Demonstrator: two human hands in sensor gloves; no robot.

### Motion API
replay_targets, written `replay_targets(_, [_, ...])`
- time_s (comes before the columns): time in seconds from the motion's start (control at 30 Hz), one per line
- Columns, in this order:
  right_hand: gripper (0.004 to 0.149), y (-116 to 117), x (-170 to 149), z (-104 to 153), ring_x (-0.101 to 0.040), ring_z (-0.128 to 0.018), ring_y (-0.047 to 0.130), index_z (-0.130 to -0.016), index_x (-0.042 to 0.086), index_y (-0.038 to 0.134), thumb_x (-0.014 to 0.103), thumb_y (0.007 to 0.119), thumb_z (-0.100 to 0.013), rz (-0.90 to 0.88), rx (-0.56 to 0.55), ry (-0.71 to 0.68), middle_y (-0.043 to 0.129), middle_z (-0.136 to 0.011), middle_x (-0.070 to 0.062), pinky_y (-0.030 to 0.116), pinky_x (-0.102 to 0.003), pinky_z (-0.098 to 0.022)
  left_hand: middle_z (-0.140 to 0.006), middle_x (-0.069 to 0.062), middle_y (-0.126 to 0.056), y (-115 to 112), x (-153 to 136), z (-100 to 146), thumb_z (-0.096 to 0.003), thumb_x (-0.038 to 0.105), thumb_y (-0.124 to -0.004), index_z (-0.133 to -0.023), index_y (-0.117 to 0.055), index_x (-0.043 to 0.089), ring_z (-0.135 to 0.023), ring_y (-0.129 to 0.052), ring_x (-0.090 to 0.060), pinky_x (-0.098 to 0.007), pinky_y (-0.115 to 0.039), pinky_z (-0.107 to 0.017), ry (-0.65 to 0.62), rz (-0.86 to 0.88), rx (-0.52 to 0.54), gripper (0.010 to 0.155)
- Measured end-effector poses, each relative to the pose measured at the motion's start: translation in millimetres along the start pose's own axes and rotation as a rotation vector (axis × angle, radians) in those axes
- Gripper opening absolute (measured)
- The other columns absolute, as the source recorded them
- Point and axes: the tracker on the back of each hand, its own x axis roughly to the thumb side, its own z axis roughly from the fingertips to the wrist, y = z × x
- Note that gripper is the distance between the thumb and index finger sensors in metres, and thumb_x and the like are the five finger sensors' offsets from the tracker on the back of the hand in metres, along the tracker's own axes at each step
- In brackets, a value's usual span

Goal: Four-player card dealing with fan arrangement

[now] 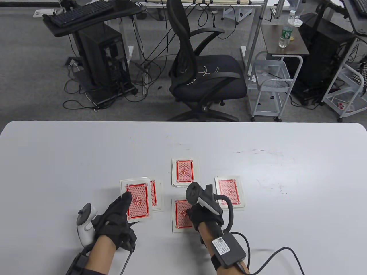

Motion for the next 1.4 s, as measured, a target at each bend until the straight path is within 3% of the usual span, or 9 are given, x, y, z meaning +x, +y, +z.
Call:
replay_targets(0.13, [0.07, -11.5, -2.8, 5.2, -0.008, -0.025, 0.096, -0.102, 0.006, 0.061, 0.047, 0.084, -0.051, -0.086, -0.058, -0.057, 0.088, -0.065, 0.001, 0.078, -0.049, -0.044, -0.086, 0.008, -0.094, -0.7, 1.8, -0.1, -0.0489, 0.054, -0.078, -0.09, -0.078, 0.033, -0.072, -0.103, -0.025, -0.044, -0.088, -0.052, -0.006, -0.034, 0.004, 0.047])
replay_targets(0.33, [0.058, -39.5, 3.9, 20.6, -0.017, -0.041, 0.101, -0.1, 0.01, 0.066, 0.046, 0.077, -0.056, -0.553, -0.206, -0.28, 0.086, -0.076, -0.006, 0.075, -0.053, -0.048, -0.086, 0.008, -0.095, -4.6, 1.3, 0.4, -0.0488, 0.054, -0.078, -0.09, -0.079, 0.033, -0.072, -0.103, -0.025, -0.044, -0.089, -0.052, -0.015, -0.037, -0.008, 0.047])
replay_targets(0.43, [0.056, -35.9, 19.7, 24.2, -0.021, -0.046, 0.101, -0.098, 0.012, 0.069, 0.046, 0.077, -0.055, -0.757, -0.191, -0.395, 0.085, -0.078, -0.008, 0.074, -0.056, -0.05, -0.085, 0.007, -0.096, -11.7, 0.9, 1.1, -0.0486, 0.054, -0.079, -0.09, -0.08, 0.032, -0.071, -0.104, -0.025, -0.044, -0.089, -0.051, -0.021, -0.05, -0.029, 0.046])
replay_targets(0.53, [0.068, -27.3, 34.0, 25.2, -0.027, -0.058, 0.097, -0.102, 0.01, 0.061, 0.051, 0.081, -0.052, -0.815, -0.136, -0.441, 0.078, -0.086, -0.009, 0.07, -0.06, -0.053, -0.084, 0.008, -0.096, -18.3, 1.1, 2.2, -0.0481, 0.054, -0.08, -0.089, -0.081, 0.033, -0.069, -0.105, -0.024, -0.043, -0.09, -0.05, -0.035, -0.072, -0.045, 0.046])
replay_targets(0.7, [0.054, -20.5, 43.8, 26.8, -0.02, -0.048, 0.102, -0.089, 0.014, 0.073, 0.039, 0.092, -0.045, -0.925, -0.141, -0.385, 0.086, -0.071, 0.0, 0.074, -0.059, -0.05, -0.083, 0.008, -0.097, -23.4, -0.4, 3.2, -0.0477, 0.054, -0.081, -0.088, -0.081, 0.033, -0.069, -0.105, -0.023, -0.043, -0.09, -0.049, -0.036, -0.082, -0.046, 0.045])
replay_targets(0.9, [0.056, -22.8, 35.6, 22.8, -0.021, -0.05, 0.106, -0.092, 0.009, 0.072, 0.033, 0.091, -0.045, -1.01, -0.101, -0.389, 0.09, -0.07, -0.001, 0.075, -0.057, -0.051, -0.085, 0.007, -0.095, -19.6, -0.6, 1.3, -0.0488, 0.053, -0.079, -0.09, -0.079, 0.031, -0.07, -0.104, -0.025, -0.044, -0.089, -0.051, -0.012, -0.018, -0.097, 0.047])
replay_targets(1.03, [0.061, -32.0, 32.5, 15.5, -0.02, -0.047, 0.106, -0.096, 0.005, 0.067, 0.032, 0.09, -0.047, -1.036, -0.071, -0.38, 0.09, -0.07, -0.001, 0.076, -0.056, -0.05, -0.085, 0.008, -0.095, -8.7, 5.4, 1.6, -0.049, 0.054, -0.078, -0.09, -0.079, 0.032, -0.071, -0.104, -0.024, -0.043, -0.089, -0.051, -0.031, -0.002, -0.058, 0.046])
replay_targets(1.23, [0.068, -52.0, 43.4, -10.1, -0.015, -0.035, 0.1, -0.102, 0.001, 0.056, 0.033, 0.087, -0.051, -0.947, -0.076, -0.316, 0.086, -0.073, -0.003, 0.076, -0.054, -0.047, -0.086, 0.008, -0.094, 36.5, 16.5, 5.3, -0.0498, 0.054, -0.077, -0.091, -0.078, 0.033, -0.072, -0.103, -0.024, -0.043, -0.089, -0.052, -0.041, 0.025, 0.169, 0.046])
replay_targets(1.4, [0.07, -50.3, 77.4, -43.5, -0.012, -0.031, 0.098, -0.103, 0.0, 0.055, 0.035, 0.087, -0.051, -0.683, -0.062, -0.215, 0.087, -0.071, -0.003, 0.077, -0.053, -0.046, -0.087, 0.008, -0.094, 60.5, 20.4, 8.1, -0.0505, 0.054, -0.077, -0.091, -0.077, 0.033, -0.073, -0.103, -0.024, -0.043, -0.088, -0.053, -0.033, 0.071, 0.258, 0.046])
